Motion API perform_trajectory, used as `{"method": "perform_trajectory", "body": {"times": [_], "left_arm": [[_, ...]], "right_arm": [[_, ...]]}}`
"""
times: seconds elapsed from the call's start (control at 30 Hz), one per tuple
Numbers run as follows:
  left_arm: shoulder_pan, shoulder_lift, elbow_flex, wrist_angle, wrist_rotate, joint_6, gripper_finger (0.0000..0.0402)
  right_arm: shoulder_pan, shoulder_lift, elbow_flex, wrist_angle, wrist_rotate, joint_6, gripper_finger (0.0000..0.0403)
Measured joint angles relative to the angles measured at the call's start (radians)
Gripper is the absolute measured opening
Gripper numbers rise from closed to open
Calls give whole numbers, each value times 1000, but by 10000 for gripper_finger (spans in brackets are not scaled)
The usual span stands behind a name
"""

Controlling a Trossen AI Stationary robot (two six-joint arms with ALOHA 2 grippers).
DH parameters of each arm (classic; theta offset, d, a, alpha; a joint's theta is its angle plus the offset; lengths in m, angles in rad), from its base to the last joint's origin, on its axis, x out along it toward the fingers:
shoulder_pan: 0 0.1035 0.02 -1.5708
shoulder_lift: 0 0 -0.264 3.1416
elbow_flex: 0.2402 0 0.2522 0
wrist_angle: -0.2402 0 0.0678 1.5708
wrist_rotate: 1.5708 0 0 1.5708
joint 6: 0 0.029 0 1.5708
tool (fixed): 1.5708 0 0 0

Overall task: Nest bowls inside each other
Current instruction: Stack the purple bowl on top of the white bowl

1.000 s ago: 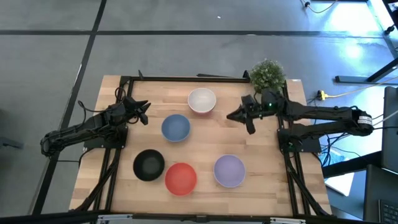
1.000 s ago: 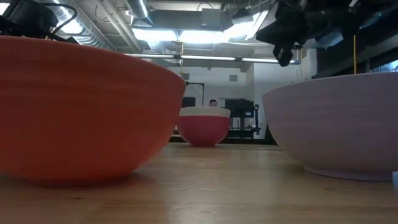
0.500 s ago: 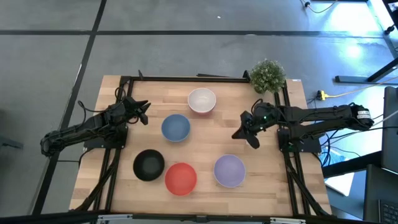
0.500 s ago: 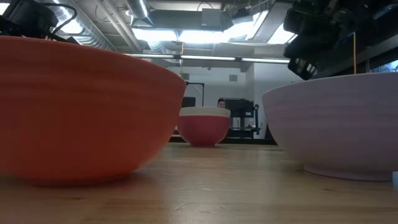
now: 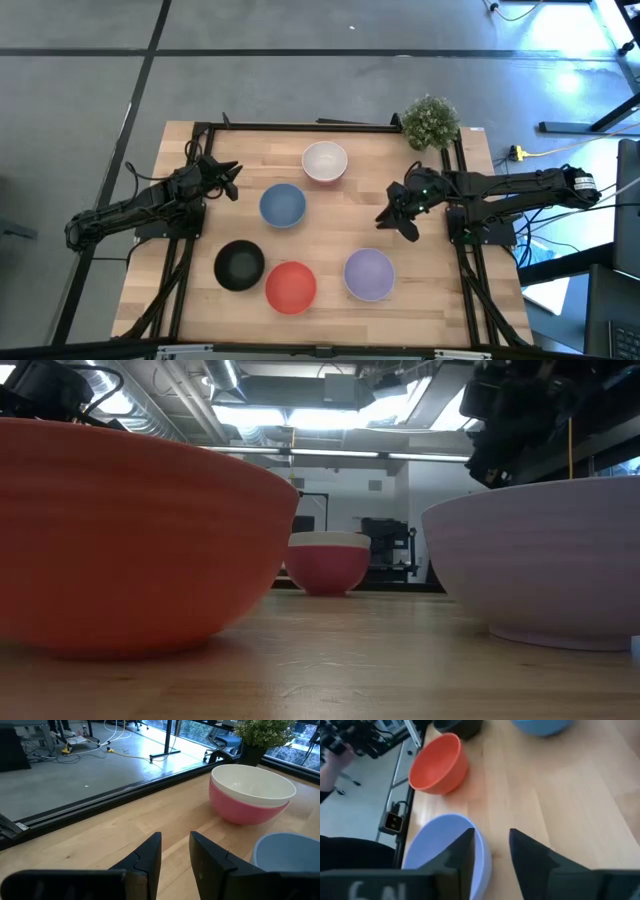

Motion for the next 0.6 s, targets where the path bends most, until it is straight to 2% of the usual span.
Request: {"method": "perform_trajectory", "body": {"times": [0.23, 0.37, 0.6], "left_arm": [[0, 0, 0, 0, 0, 0, 95], [0, 0, 0, 0, 0, 0, 95], [0, 0, 0, -2, 0, 0, 95]], "right_arm": [[19, 2, 0, -48, 23, -54, 177], [26, 19, 0, -128, 72, 2, 181], [73, 70, 0, -134, 45, 32, 181]]}}
